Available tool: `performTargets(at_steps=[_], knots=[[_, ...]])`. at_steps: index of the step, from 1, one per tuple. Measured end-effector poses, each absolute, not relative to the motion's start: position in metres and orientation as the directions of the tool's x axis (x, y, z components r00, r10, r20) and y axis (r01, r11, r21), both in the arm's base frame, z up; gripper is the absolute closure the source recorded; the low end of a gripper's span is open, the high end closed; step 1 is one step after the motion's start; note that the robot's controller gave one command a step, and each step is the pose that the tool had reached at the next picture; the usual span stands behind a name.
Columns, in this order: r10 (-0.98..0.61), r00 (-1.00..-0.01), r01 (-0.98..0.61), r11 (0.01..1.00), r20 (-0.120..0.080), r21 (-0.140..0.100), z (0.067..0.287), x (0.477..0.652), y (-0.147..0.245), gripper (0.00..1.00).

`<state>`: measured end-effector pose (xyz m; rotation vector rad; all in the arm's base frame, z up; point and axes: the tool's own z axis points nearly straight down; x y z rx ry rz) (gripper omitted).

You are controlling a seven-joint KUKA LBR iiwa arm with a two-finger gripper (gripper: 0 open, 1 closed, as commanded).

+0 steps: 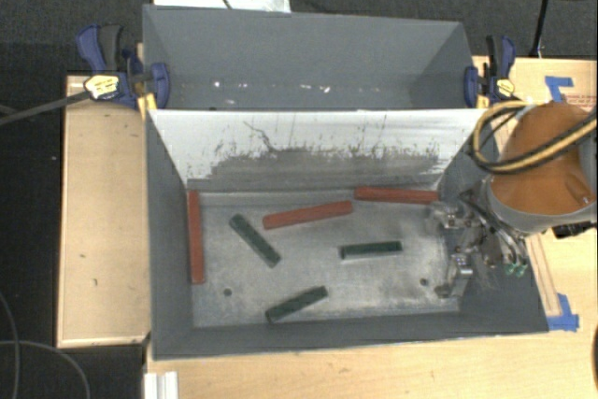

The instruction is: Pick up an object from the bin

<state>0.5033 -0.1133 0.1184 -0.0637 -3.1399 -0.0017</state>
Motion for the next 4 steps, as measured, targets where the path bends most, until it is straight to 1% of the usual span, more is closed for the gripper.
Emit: performTargets(at_steps=[1,2,3,4], knots=[[-0.195,-0.981,-0.195,0.981,0.000,0.001,0.114,0.504,-0.099,0.00],[0.027,-1.000,0.027,1.000,-0.001,0.000,0.093,0.497,-0.097,0.00],[0.041,-0.999,0.041,0.999,0.003,0.001,0.092,0.491,-0.088,0.00],[-0.172,-0.985,-0.172,0.985,0.003,0.001,0.092,0.486,-0.088,0.00]])
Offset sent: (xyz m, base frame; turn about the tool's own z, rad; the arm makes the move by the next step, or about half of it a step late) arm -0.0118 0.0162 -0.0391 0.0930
